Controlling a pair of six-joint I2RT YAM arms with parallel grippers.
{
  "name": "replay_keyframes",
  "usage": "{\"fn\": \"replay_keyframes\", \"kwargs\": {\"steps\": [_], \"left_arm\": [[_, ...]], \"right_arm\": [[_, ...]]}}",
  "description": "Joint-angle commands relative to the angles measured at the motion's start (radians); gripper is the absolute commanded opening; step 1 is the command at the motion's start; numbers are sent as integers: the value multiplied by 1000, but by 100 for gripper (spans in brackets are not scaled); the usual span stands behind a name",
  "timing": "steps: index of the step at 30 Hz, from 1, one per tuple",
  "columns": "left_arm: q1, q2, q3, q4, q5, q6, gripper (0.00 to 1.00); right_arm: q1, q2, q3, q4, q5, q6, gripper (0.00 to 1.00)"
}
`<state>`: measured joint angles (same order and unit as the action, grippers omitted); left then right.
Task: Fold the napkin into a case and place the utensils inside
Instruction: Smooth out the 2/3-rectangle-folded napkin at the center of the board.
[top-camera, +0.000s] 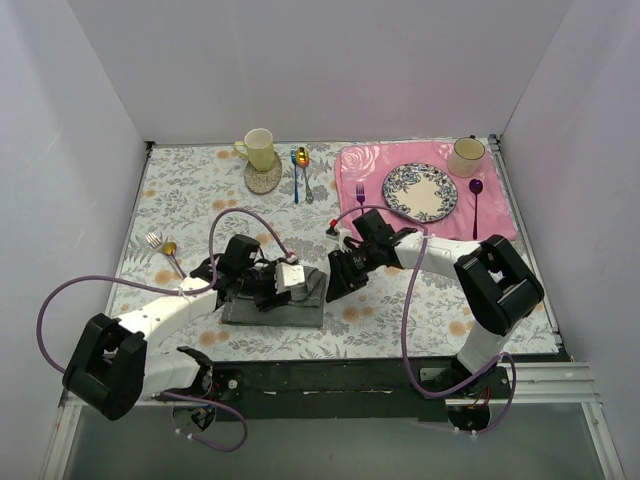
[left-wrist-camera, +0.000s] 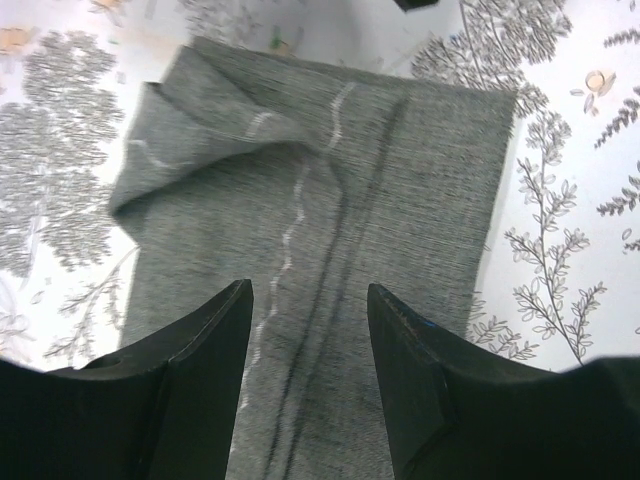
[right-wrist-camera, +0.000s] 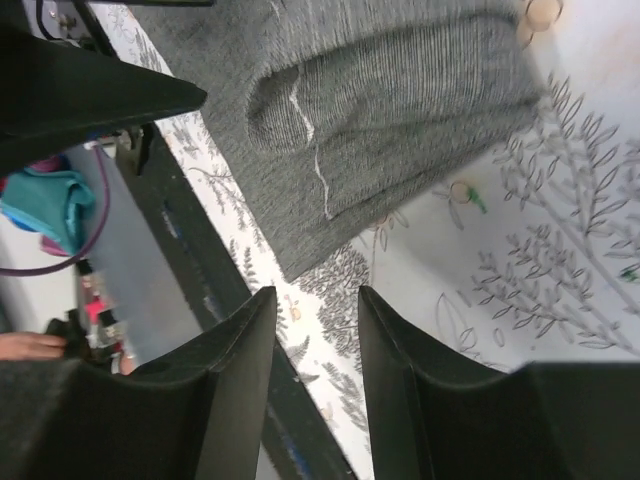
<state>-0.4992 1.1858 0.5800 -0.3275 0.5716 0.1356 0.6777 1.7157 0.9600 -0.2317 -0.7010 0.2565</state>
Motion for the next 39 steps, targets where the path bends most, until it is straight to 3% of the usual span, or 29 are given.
{"fn": "replay_keyframes", "kwargs": {"steps": [1, 8, 25, 29, 33, 36, 37, 39], "left_arm": [[-53, 1, -49, 57, -64, 47, 49], [-107, 46, -51, 70, -110, 59, 46], [-150, 100, -26, 137, -168, -17, 29], [-151, 130, 1, 137, -167, -40, 22], [-151, 143, 12, 142, -164, -42, 8], [-153, 138, 26, 143, -159, -63, 0], [-153, 136, 32, 146, -156, -74, 0], [-157, 129, 47, 148, -151, -103, 0]], "right_arm": [[-3, -22, -53, 66, -97, 167, 48], [-1, 68, -24, 95, -120, 194, 47], [22, 156, -32, 101, -97, 280, 45], [28, 166, -23, 94, -92, 282, 43], [29, 165, -26, 92, -89, 283, 41], [29, 166, -35, 100, -89, 291, 27], [29, 168, -35, 101, -89, 294, 17], [29, 174, -33, 103, -88, 300, 7]]}}
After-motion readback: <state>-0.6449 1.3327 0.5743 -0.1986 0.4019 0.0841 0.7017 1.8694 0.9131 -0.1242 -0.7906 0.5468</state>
